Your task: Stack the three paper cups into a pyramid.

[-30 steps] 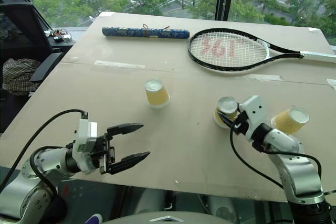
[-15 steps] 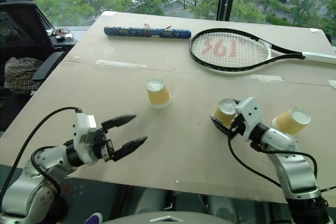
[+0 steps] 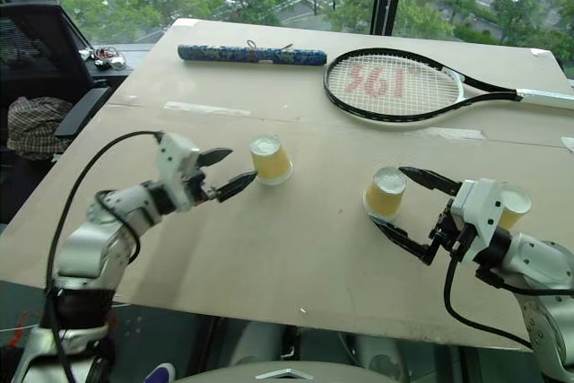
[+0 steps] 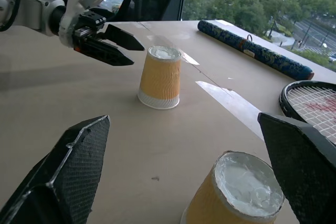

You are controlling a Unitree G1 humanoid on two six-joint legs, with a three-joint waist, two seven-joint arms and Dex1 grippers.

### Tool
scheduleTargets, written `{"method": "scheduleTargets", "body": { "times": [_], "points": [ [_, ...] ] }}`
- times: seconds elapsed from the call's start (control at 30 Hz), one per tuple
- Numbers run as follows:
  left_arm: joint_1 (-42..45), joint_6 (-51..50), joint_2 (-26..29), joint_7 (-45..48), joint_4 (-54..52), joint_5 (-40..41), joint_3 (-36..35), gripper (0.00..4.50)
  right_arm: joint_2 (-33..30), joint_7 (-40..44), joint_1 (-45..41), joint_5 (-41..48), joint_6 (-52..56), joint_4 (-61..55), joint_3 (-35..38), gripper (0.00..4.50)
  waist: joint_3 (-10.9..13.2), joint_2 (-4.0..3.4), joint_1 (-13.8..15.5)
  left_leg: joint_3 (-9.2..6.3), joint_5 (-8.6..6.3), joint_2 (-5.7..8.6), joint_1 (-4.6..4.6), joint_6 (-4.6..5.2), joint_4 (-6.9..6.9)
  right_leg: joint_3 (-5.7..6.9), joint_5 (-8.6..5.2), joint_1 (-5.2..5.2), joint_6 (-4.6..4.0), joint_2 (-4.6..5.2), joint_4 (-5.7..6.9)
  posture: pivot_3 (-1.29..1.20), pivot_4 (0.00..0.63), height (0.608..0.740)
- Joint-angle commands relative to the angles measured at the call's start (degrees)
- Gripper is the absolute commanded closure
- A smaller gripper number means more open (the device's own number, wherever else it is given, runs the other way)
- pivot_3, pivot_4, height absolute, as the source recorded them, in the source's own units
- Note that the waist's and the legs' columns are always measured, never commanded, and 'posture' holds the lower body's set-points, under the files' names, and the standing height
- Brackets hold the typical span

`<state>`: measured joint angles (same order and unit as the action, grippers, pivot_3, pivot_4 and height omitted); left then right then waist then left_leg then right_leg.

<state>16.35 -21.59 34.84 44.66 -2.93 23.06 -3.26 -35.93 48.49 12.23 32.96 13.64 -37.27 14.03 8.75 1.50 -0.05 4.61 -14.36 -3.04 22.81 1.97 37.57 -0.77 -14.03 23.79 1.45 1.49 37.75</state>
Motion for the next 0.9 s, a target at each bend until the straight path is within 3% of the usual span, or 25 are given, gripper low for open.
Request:
{"method": "scheduleTargets", "body": {
  "times": [0.03, 0.3, 0.4, 0.5, 0.57, 0.9],
  "points": [
    [4.58, 3.08, -1.44, 2.58, 4.96, -2.23, 2.71, 0.00, -0.47, -0.64, 2.16, -0.28, -0.80, -3.50, 1.07, 0.04, 0.00, 0.01, 0.02, 0.01, 0.00, 0.00, 0.00, 0.00, 0.00, -0.01, 0.00, 0.00, 0.00, -0.01, 0.00, 0.00, 0.150, 0.740],
    [13.28, 9.82, -5.63, 7.03, 18.60, -6.15, 5.83, 0.00, 0.78, -5.09, 7.15, -0.91, -0.54, -8.03, 2.79, 0.04, 0.02, 0.05, 0.15, -0.03, 0.00, 0.04, 0.01, 0.00, 0.01, 0.00, 0.01, 0.00, 0.02, -0.04, 0.02, 0.00, 0.150, 0.740],
    [15.29, 11.72, -6.34, 9.49, 22.52, -6.73, 6.34, 0.77, 1.13, -6.23, 8.60, -1.52, -0.88, -8.97, 2.34, 0.00, 0.02, 0.05, 0.06, -0.01, 0.00, 0.07, 0.02, 0.00, 0.01, -0.01, 0.01, 0.00, 0.02, -0.04, 0.01, 0.00, 0.150, 0.740],
    [16.32, 12.01, -7.14, 13.28, 22.18, -4.37, 5.70, 2.06, 1.44, -7.12, 10.50, -1.06, -0.85, -10.52, 2.98, 0.00, 0.02, 0.06, 0.07, -0.04, 0.01, 0.07, 0.02, 0.00, 0.01, 0.00, 0.01, 0.00, 0.02, -0.05, 0.02, 0.00, 0.150, 0.740],
    [16.39, 10.04, -7.58, 16.01, 19.74, -2.07, 5.65, 2.36, 1.62, -7.36, 11.90, -0.48, -1.02, -11.32, 3.64, 0.00, 0.03, 0.06, 0.10, -0.05, 0.00, 0.05, 0.04, 0.00, 0.01, 0.01, 0.01, 0.00, 0.02, -0.05, 0.02, 0.00, 0.150, 0.740],
    [17.86, 6.14, -13.27, 18.85, 14.60, -3.22, 11.82, 2.36, 3.19, -5.73, 19.95, -0.56, -4.22, -12.46, 6.36, 0.00, 0.04, 0.10, 0.70, -0.15, 0.00, 0.12, 0.06, 0.00, 0.23, 0.06, 0.00, -0.11, 0.02, -0.06, 0.05, 0.00, 0.150, 0.740]
  ]
}}
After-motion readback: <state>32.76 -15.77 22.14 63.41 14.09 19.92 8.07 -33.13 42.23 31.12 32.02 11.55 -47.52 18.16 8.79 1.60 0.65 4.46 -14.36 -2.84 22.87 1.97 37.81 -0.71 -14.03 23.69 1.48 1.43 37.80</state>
